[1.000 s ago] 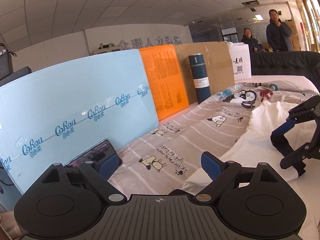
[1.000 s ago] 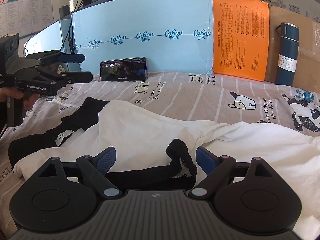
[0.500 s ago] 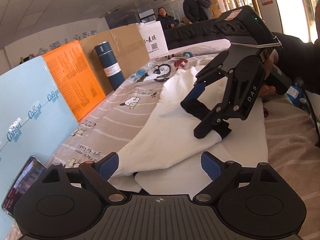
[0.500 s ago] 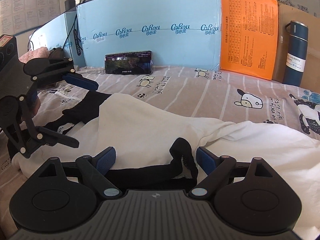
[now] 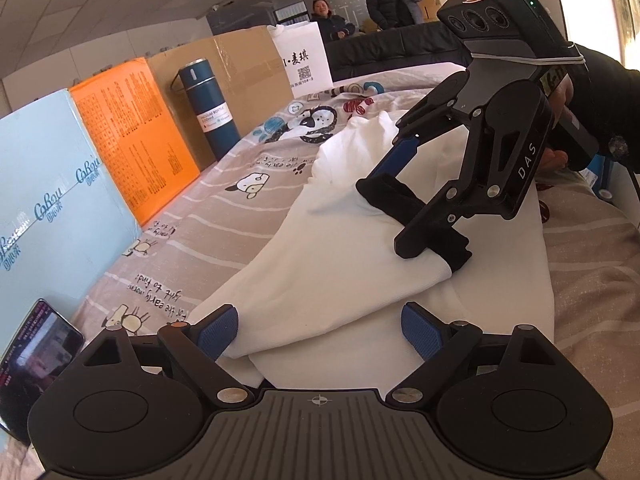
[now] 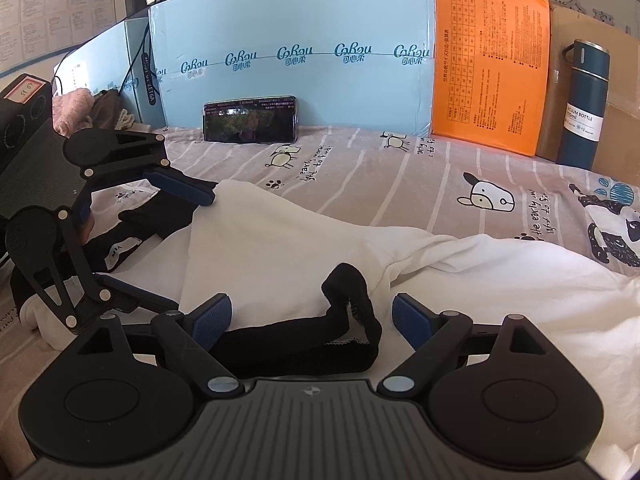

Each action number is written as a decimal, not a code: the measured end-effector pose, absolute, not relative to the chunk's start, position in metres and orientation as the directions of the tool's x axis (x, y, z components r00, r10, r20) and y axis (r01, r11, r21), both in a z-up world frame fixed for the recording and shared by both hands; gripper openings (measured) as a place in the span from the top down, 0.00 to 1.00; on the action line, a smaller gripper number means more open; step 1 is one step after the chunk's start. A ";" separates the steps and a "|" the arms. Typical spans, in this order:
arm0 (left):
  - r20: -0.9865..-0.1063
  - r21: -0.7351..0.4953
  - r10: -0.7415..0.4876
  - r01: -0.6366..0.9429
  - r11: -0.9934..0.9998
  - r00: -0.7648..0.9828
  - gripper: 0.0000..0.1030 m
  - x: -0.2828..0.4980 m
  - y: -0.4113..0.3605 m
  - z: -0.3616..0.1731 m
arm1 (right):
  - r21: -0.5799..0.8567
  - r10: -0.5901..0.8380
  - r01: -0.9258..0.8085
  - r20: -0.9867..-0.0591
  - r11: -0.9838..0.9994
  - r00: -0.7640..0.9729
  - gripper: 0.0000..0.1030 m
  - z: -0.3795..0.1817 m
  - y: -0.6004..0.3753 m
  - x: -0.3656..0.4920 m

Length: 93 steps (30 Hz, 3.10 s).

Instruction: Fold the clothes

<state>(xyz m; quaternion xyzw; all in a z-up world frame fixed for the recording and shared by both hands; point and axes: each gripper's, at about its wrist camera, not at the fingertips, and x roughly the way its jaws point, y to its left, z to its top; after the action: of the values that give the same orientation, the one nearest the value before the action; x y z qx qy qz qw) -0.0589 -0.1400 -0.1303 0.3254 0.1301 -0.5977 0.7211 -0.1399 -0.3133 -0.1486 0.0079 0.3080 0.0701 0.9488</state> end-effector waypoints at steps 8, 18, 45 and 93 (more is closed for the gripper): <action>-0.572 0.379 -0.781 0.925 0.020 0.251 0.17 -0.062 -0.154 -0.134 | 0.045 0.120 -0.117 -0.605 0.992 0.787 0.15 -0.149 -0.308 -0.137; -0.548 0.326 -0.823 0.944 -0.043 0.151 0.55 -0.049 -0.154 -0.139 | 0.032 0.081 -0.079 -0.631 0.996 0.772 0.15 -0.145 -0.297 -0.136; -0.425 0.321 -0.866 0.938 0.127 0.263 0.95 -0.031 -0.145 -0.134 | 0.069 0.181 -0.180 -0.644 0.981 0.743 0.15 -0.136 -0.287 -0.140; -0.307 0.321 -0.873 0.905 0.280 0.379 0.95 -0.027 -0.133 -0.127 | -0.178 -0.142 0.050 -0.553 0.983 0.821 0.68 -0.133 -0.267 -0.105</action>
<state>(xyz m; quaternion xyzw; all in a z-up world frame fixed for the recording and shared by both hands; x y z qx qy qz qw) -0.0274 -0.1333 -0.1272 0.2254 0.0349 -0.5562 0.7992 -0.1054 -0.2670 -0.1334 -0.0781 0.2950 -0.0503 0.9510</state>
